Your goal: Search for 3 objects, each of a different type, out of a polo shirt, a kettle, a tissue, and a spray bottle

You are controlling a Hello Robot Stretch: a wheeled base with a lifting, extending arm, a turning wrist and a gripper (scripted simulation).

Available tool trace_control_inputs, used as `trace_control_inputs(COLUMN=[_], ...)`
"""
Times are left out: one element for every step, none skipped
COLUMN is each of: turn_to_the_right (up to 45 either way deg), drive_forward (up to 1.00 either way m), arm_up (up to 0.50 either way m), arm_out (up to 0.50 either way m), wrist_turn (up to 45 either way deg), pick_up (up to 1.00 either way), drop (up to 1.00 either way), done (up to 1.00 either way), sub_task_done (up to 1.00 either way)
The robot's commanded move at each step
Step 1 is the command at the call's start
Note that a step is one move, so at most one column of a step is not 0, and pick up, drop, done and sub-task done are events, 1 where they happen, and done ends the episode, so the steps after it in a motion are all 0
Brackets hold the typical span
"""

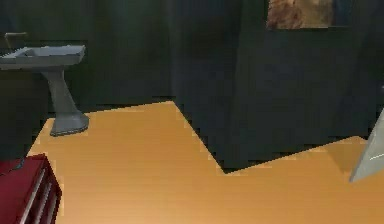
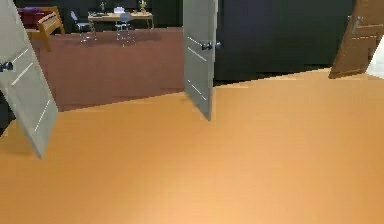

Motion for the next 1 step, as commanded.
trace_control_inputs(turn_to_the_right=[-33.0], drive_forward=[0.0], arm_up=[0.0], arm_out=[0.0], wrist_turn=[0.0], pick_up=[0.0], drop=[0.0], done=[0.0], sub_task_done=[0.0])
